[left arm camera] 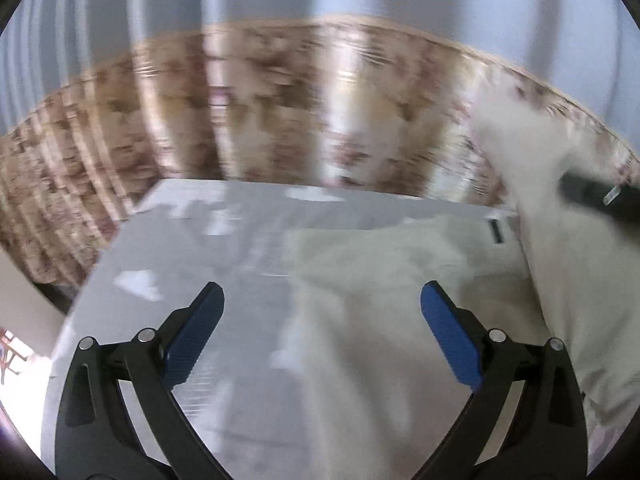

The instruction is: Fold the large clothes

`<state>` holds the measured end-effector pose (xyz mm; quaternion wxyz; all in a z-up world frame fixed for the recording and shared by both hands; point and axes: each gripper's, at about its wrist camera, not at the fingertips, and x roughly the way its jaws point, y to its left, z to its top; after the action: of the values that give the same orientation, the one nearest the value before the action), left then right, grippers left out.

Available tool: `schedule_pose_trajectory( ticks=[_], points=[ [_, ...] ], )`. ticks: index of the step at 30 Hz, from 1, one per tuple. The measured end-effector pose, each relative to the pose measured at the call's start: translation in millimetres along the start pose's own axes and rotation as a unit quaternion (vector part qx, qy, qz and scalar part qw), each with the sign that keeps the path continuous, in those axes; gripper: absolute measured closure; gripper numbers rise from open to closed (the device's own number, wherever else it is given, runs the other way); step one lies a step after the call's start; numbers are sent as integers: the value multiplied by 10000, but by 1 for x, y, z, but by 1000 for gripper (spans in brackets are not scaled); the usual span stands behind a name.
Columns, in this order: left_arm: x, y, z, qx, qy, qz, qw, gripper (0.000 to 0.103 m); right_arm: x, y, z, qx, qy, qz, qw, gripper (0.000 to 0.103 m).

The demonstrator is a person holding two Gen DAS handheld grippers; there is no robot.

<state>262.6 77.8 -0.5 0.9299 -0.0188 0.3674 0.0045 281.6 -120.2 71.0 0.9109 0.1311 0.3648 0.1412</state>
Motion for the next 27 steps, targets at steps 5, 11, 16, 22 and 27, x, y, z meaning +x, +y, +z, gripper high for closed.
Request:
schedule_pose_trajectory(
  ticks=[5,11,16,22,27],
  points=[
    [-9,48,-11,-188,56,256,9995,5,70,40,-35,-172,421,-250,9987,96],
    [-9,61,-31,-239,299,256,9989,5,115,54,-75,-434,819,-375,9950,81],
    [-19,37,-31,-123,258,21,9996,5,36,45,-49,-311,203,269,9989,35],
    [-24,-17,-23,61,166,-341,9993,5,-60,-15,-32,-274,-621,-318,9972,30],
    [-13,-62,-13,271,269,-609,9974,5,-83,-75,-44,63,-563,-584,9967,30]
  ],
)
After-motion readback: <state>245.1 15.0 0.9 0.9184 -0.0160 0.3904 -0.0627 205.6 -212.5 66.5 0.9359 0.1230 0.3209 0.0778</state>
